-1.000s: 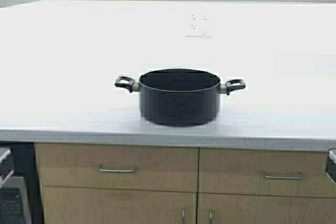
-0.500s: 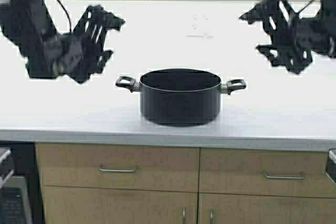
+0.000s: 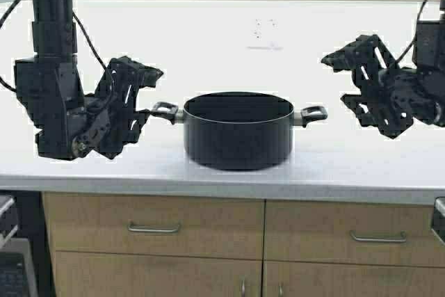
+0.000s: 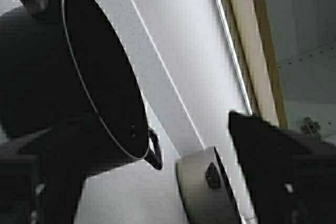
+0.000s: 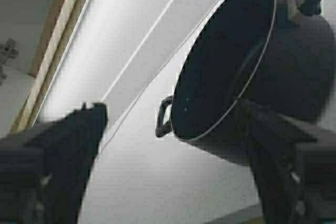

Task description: Open the cabinet, put the pot inside, then close it

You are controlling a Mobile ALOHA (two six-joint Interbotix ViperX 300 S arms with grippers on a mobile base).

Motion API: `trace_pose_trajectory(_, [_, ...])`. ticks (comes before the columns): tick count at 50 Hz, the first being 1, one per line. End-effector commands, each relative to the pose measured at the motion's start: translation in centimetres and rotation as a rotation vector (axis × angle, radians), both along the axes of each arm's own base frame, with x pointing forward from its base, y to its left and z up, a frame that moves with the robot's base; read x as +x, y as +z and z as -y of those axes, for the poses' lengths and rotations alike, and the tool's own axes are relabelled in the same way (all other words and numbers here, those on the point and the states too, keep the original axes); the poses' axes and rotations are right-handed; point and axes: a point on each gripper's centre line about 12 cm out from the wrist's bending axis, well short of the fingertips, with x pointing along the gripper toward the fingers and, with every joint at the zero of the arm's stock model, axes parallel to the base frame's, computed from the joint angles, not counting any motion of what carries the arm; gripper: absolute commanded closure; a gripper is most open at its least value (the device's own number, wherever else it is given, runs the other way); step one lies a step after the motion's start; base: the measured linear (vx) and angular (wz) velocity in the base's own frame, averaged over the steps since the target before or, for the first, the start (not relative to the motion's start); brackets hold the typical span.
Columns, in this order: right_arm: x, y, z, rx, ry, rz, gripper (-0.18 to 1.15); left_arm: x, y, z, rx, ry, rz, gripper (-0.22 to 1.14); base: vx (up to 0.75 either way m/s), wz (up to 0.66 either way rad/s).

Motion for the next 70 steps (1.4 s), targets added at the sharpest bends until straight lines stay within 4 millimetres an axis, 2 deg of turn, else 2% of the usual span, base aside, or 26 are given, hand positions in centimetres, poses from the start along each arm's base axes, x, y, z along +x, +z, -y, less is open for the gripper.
trace_pose_trajectory(1, [0.7,-0.2,-0.1,0.002,-0.001,0.017,-0.06,0.2,0.1,-0.6,0.002,0.043,0.011,-0.11,0.15,-0.02])
trace_pose_trajectory(11, [0.6,-3.0,-0.2,-0.008,0.004,-0.052,-0.06,0.0,-1.3,-0.8,0.023,0.053,-0.023,-0.11,0.20,0.03])
trace_pose_trajectory(19, [1.0,-4.8,-0.5,0.015,0.021,-0.061,-0.06,0.8,-2.5,-0.8,0.025,0.061,-0.028,-0.11,0.21,-0.01])
trace_pose_trajectory(25, [0.2,-5.9,-0.3,0.047,0.021,-0.099,-0.06,0.9,-3.5,-0.3,0.020,0.030,-0.042,-0.11,0.20,-0.02])
trace_pose_trajectory(31, [-0.9,-6.8,0.0,0.057,0.015,-0.122,-0.06,0.6,-3.7,0.1,0.023,-0.013,-0.051,-0.11,0.20,-0.05])
trace_pose_trajectory(36, [-1.0,-7.8,0.1,0.049,0.011,-0.147,-0.06,0.5,-3.9,0.1,0.025,-0.016,-0.055,-0.11,0.18,-0.03])
trace_pose_trajectory(42, [0.9,-8.8,0.2,0.062,-0.006,-0.108,-0.05,1.3,-4.5,-0.1,0.028,0.009,-0.064,-0.11,0.13,0.02])
trace_pose_trajectory(55, [5.9,-11.0,1.6,0.187,-0.074,-0.054,-0.05,7.3,-7.5,-0.2,0.014,0.044,-0.104,-0.11,0.04,0.03])
trace_pose_trajectory(64, [8.9,-11.6,1.4,0.228,-0.053,-0.018,-0.05,10.8,-7.8,0.3,-0.003,0.038,-0.077,-0.11,0.01,0.00])
trace_pose_trajectory(70, [10.1,-11.9,1.1,0.225,-0.048,-0.020,-0.05,12.1,-7.7,0.6,-0.010,0.034,-0.075,-0.11,0.00,0.00])
